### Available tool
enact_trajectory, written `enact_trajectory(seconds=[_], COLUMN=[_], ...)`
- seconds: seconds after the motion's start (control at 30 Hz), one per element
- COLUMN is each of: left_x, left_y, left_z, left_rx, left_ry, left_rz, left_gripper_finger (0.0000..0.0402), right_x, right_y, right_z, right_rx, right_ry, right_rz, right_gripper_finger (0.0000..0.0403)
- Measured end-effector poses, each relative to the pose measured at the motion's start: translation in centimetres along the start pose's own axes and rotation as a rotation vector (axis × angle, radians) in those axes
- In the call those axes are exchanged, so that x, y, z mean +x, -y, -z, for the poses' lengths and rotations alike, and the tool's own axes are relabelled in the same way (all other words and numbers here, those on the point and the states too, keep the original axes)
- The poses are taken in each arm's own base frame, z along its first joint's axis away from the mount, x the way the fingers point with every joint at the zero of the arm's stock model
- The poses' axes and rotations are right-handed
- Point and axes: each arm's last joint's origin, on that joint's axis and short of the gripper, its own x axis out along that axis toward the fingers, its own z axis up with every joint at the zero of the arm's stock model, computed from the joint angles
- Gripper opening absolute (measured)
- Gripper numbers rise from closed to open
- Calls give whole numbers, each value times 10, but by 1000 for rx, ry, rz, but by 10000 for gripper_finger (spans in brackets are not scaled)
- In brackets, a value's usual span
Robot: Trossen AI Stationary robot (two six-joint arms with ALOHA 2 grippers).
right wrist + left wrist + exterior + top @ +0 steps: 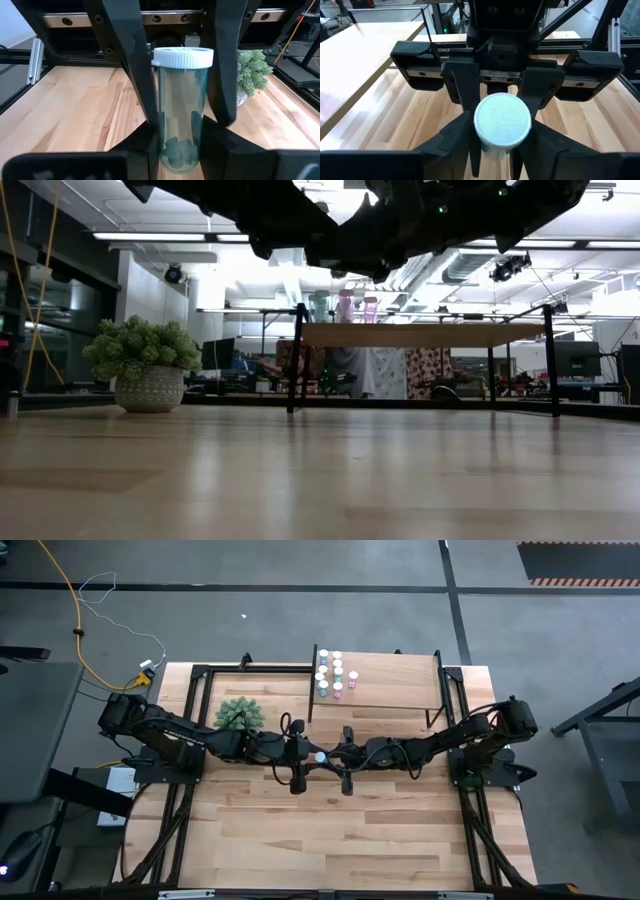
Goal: Pick and place medicine bottles onto shelf by color
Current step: Put the transparent blue medicine bottle on the shelf
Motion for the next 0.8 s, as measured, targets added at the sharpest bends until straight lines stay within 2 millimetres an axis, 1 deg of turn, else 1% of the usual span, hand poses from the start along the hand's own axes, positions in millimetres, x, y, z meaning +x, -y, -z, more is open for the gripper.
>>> enact_trajectory(seconds=[0.13,0.23,0.37,0.47,0.57,0.63,0.7,0.8], left_x=[-7,-16,-25,-30,-36,-41,-45,-48], left_y=[2,2,4,7,9,8,9,9], left_z=[-2,-5,-9,-10,-13,-15,-18,-18], left_rx=[3,-9,-18,-11,-10,-9,-11,-8], left_ry=[-15,-26,-27,-35,-24,-21,-7,-16], left_rz=[16,24,41,60,67,65,66,69], left_gripper_finger=[169,182,190,190,188,189,190,190], right_x=[-2,-7,-13,-20,-31,-39,-50,-71], right_y=[1,2,4,7,9,10,11,15], right_z=[-2,-7,-13,-12,-13,-13,-9,3], right_rx=[-5,-7,-9,-43,-73,-86,-90,-65], right_ry=[-6,-18,-25,-88,-168,-191,-185,-150], right_rz=[9,18,40,85,171,211,243,314], right_gripper_finger=[83,84,90,90,90,90,91,91])
